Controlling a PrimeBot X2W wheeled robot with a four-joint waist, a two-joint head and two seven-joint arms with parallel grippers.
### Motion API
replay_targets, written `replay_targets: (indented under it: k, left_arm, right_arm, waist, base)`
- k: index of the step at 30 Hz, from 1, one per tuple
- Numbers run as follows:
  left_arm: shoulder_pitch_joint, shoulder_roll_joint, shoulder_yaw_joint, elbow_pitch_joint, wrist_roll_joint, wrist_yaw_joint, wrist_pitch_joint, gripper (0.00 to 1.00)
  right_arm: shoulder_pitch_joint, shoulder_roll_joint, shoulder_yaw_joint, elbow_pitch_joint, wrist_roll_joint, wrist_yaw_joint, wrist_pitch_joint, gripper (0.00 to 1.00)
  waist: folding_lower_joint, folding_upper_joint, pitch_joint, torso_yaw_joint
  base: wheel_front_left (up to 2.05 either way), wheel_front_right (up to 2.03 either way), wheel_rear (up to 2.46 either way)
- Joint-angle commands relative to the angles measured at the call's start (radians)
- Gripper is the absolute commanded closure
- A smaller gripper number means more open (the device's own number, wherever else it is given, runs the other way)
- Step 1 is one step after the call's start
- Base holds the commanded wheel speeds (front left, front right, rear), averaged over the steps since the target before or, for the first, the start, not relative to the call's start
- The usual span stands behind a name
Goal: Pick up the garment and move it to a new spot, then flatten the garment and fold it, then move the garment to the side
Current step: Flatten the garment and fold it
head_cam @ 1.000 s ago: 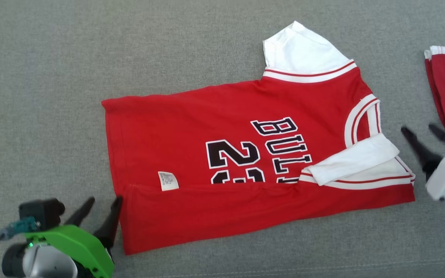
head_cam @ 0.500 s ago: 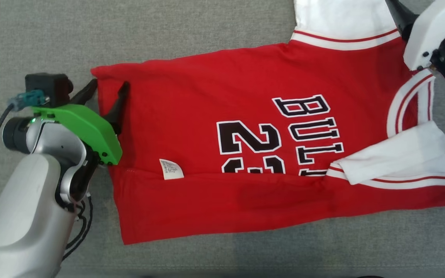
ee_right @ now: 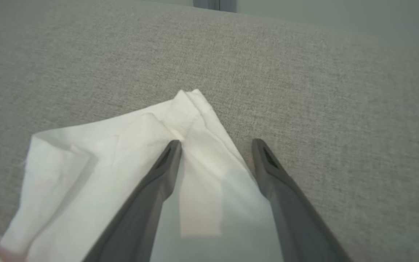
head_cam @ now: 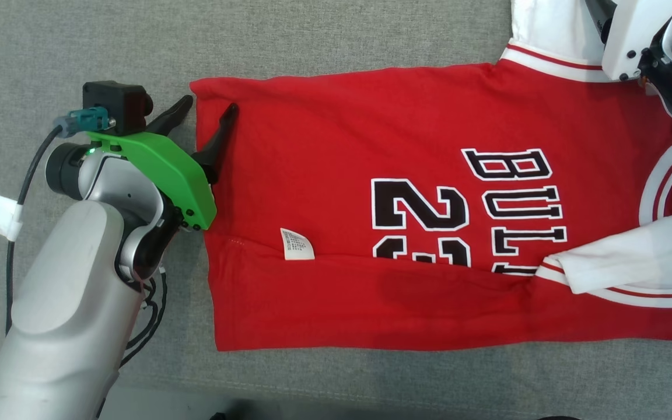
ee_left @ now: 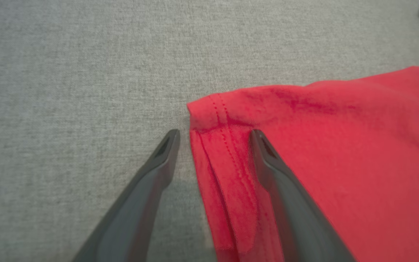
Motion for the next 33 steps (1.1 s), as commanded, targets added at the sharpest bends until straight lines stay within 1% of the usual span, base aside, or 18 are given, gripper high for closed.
replay_targets:
  k: [1, 2, 3, 4, 5, 6, 7, 14, 18, 22, 24, 28, 32, 33]
  left_arm:
    - [0.002, 0.001, -0.011, 0.027, 0.002, -0.007, 0.004, 0.00]
    - [-0.007, -0.002, -0.012, 0.029, 0.000, -0.010, -0.001, 0.00]
    - [-0.016, -0.005, -0.017, 0.033, -0.004, -0.017, -0.004, 0.25]
    - [-0.022, -0.007, -0.020, 0.039, -0.009, -0.023, -0.006, 0.53]
    - [-0.025, -0.009, -0.023, 0.047, -0.012, -0.027, -0.007, 0.69]
    - [-0.027, -0.009, -0.025, 0.053, -0.015, -0.033, -0.009, 0.89]
    - [-0.029, -0.008, -0.028, 0.059, -0.019, -0.037, -0.013, 1.00]
    - [-0.039, 0.008, -0.031, 0.075, -0.039, -0.053, -0.048, 1.00]
    - [-0.015, 0.038, -0.006, 0.051, -0.054, -0.056, -0.080, 1.00]
    - [0.036, 0.073, 0.027, -0.011, -0.073, -0.041, -0.106, 1.00]
    - [0.095, 0.091, 0.034, -0.048, -0.081, -0.033, -0.116, 1.00]
    - [0.210, 0.112, 0.050, -0.144, -0.098, -0.007, -0.125, 1.00]
    - [0.329, 0.123, 0.052, -0.224, -0.107, 0.028, -0.136, 1.00]
    - [0.384, 0.121, 0.049, -0.256, -0.115, 0.038, -0.144, 1.00]
  right_arm:
    - [-0.004, 0.004, 0.006, 0.020, 0.000, -0.001, -0.008, 0.25]
    - [-0.012, 0.009, 0.007, 0.027, 0.005, -0.001, -0.019, 0.62]
    - [-0.018, 0.012, 0.010, 0.036, 0.008, -0.001, -0.028, 1.00]
    - [-0.021, 0.015, 0.015, 0.044, 0.012, -0.001, -0.035, 1.00]
    - [-0.022, 0.015, 0.023, 0.049, 0.019, -0.001, -0.044, 1.00]
    - [-0.023, 0.014, 0.031, 0.053, 0.024, -0.001, -0.054, 1.00]
    - [-0.022, 0.014, 0.036, 0.057, 0.035, -0.001, -0.063, 1.00]
    - [-0.002, -0.002, 0.069, 0.042, 0.108, -0.001, -0.148, 1.00]
    - [0.022, -0.023, 0.106, 0.011, 0.144, -0.001, -0.188, 1.00]
    - [0.061, -0.049, 0.117, -0.058, 0.206, -0.001, -0.227, 1.00]
    - [0.119, -0.059, 0.118, -0.100, 0.241, -0.001, -0.252, 1.00]
    - [0.246, -0.105, 0.113, -0.211, 0.298, -0.001, -0.267, 1.00]
    - [0.418, -0.139, 0.070, -0.341, 0.350, -0.001, -0.264, 1.00]
    - [0.507, -0.144, 0.038, -0.402, 0.360, -0.001, -0.264, 1.00]
  waist:
    - [-0.0001, 0.0000, -0.003, 0.001]
    - [-0.0001, 0.0000, -0.002, 0.000]
    - [-0.0001, 0.0000, -0.001, -0.002]
    - [-0.0001, 0.0000, -0.001, -0.004]
    - [-0.0001, 0.0000, -0.003, -0.008]
    - [-0.0001, 0.0000, -0.006, -0.012]
    - [-0.0001, 0.0000, -0.011, -0.017]
    - [-0.0001, 0.0000, -0.051, -0.046]
    - [-0.0001, 0.0000, -0.080, -0.068]
    - [-0.0001, 0.0000, -0.112, -0.088]
    - [-0.0001, 0.0000, -0.150, -0.099]
    - [-0.0001, 0.0000, -0.218, -0.116]
    - [-0.0001, 0.0000, -0.279, -0.131]
    - [-0.0001, 0.0000, -0.306, -0.141]
  base:
    - [0.00, 0.00, 0.00]
    - [0.00, 0.00, 0.00]
    - [0.00, 0.00, 0.00]
    - [0.00, 0.00, 0.00]
    - [0.00, 0.00, 0.00]
    - [0.00, 0.00, 0.00]
    - [0.00, 0.00, 0.00]
    - [0.00, 0.00, 0.00]
    - [0.00, 0.00, 0.00]
    - [0.00, 0.00, 0.00]
    - [0.00, 0.00, 0.00]
    - [0.00, 0.00, 0.00]
    - [0.00, 0.00, 0.00]
    - [0.00, 0.00, 0.00]
